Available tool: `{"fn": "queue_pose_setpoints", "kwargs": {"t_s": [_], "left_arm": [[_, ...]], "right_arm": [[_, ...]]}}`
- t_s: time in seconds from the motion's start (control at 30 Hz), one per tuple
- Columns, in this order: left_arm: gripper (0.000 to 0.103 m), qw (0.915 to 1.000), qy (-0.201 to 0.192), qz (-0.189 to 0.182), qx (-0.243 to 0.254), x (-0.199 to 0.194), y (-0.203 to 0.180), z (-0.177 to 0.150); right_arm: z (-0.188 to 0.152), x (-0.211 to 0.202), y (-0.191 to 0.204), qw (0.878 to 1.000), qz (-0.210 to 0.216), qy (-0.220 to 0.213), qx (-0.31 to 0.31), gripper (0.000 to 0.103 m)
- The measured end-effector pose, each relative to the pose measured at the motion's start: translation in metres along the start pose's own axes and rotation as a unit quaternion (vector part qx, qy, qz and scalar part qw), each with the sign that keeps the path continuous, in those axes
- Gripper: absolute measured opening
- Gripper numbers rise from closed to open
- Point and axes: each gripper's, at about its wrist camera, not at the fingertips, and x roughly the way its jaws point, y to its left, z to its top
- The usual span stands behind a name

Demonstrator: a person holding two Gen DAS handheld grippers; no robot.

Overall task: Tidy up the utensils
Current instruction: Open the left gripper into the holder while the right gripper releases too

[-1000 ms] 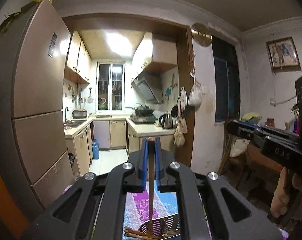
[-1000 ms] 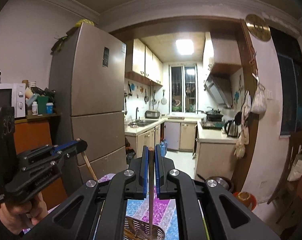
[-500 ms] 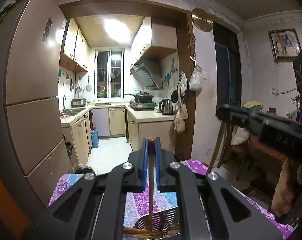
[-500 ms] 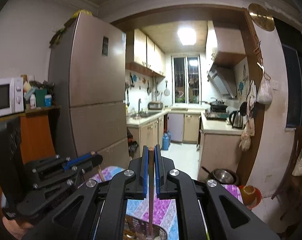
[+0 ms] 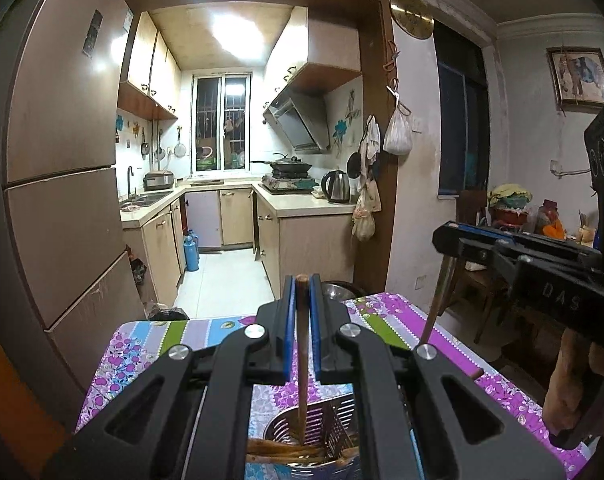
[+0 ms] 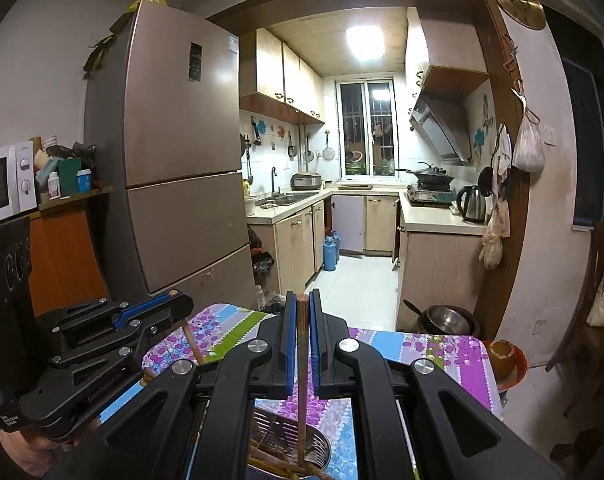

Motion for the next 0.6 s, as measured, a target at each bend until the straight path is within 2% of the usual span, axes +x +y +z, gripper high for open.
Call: {"fn": "queue_pose_setpoints", "kwargs": {"t_s": [0.1, 0.13, 0.2, 0.33, 0.37, 0.4, 0.47, 0.53, 0.6], "left_arm": [[0.006, 1.0000, 0.003, 0.004, -0.003, 0.001, 0.002, -0.002], [0.007, 1.0000, 0.004, 0.007, -0.004, 0.001, 0.003, -0.002], [0.016, 0.9999, 0.002, 0.009, -0.006, -0.001, 0.004, -0.001], [0.022, 0.9999, -0.005, 0.014, -0.005, -0.008, 0.006, 0.000], [0.027, 0.9998, -0.009, 0.019, -0.004, -0.014, 0.008, 0.000], [0.035, 0.9996, -0.013, 0.023, -0.005, -0.018, 0.009, 0.000], [0.043, 0.9992, -0.027, 0.030, -0.006, -0.034, 0.015, -0.001], [0.055, 0.9985, -0.041, 0.036, -0.013, -0.051, 0.022, -0.003], [0.076, 0.9965, -0.062, 0.049, -0.026, -0.080, 0.033, -0.010]], "right_arm": [[-0.001, -0.001, -0.003, 1.000, -0.003, -0.001, 0.003, 0.008], [-0.001, -0.002, -0.004, 1.000, -0.003, -0.002, 0.004, 0.012], [0.000, -0.004, -0.005, 1.000, -0.005, -0.006, 0.006, 0.019], [0.001, -0.015, -0.008, 1.000, -0.009, -0.019, 0.010, 0.031], [0.001, -0.018, -0.009, 1.000, -0.011, -0.022, 0.011, 0.033], [0.001, -0.025, -0.010, 0.999, -0.013, -0.029, 0.011, 0.037], [0.000, -0.038, -0.011, 0.999, -0.015, -0.041, 0.010, 0.047], [-0.005, -0.061, -0.011, 0.998, -0.016, -0.061, 0.010, 0.067], [-0.017, -0.089, -0.008, 0.996, -0.014, -0.083, 0.018, 0.080]]}}
